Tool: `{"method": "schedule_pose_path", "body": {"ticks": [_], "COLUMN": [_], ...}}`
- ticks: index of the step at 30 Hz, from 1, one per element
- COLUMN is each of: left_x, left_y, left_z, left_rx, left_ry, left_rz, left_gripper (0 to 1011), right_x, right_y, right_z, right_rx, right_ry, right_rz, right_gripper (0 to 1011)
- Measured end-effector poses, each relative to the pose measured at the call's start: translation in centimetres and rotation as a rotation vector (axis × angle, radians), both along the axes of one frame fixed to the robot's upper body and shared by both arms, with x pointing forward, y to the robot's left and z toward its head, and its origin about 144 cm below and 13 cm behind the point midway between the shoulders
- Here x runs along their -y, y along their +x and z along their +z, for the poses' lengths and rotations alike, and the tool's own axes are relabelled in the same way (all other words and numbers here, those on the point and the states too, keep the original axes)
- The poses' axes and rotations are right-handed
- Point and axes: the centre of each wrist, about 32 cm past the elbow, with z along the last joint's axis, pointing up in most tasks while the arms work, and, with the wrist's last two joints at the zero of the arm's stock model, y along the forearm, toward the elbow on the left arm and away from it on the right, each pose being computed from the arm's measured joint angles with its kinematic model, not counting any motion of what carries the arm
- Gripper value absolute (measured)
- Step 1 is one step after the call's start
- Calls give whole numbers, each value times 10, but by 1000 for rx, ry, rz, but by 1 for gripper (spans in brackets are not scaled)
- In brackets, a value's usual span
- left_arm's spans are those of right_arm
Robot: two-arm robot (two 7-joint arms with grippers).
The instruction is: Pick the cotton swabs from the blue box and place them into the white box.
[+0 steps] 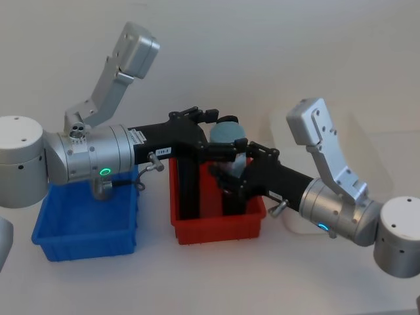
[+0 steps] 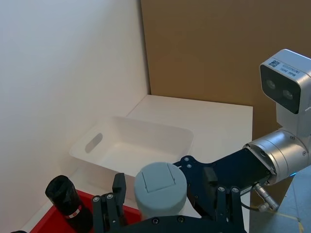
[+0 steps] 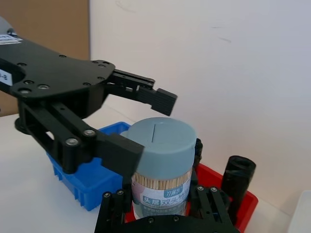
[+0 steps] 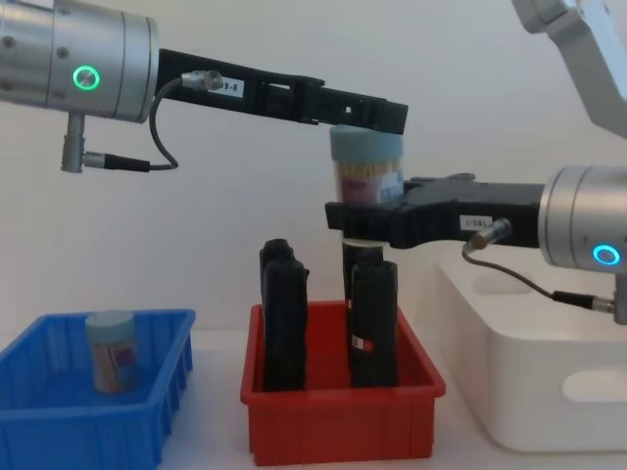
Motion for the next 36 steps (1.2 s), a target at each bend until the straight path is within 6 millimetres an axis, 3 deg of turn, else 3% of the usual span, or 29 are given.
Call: {"method": "schedule_pose_path", "body": {"ticks": [24, 36], "left_x": [0, 0], "left_y": [0, 0], "left_z": [0, 0], "left_rx": [0, 0], "left_ry": [0, 0], "left_rz": [0, 0], "left_gripper": [1003, 1003], "right_x": [49, 74], "right_y": [-11, 7], "right_z": [-13, -29], "right_rx": [-5, -40], "right_ry": [68, 73], "right_rz": [-303, -480], "right_gripper": [633, 633]}}
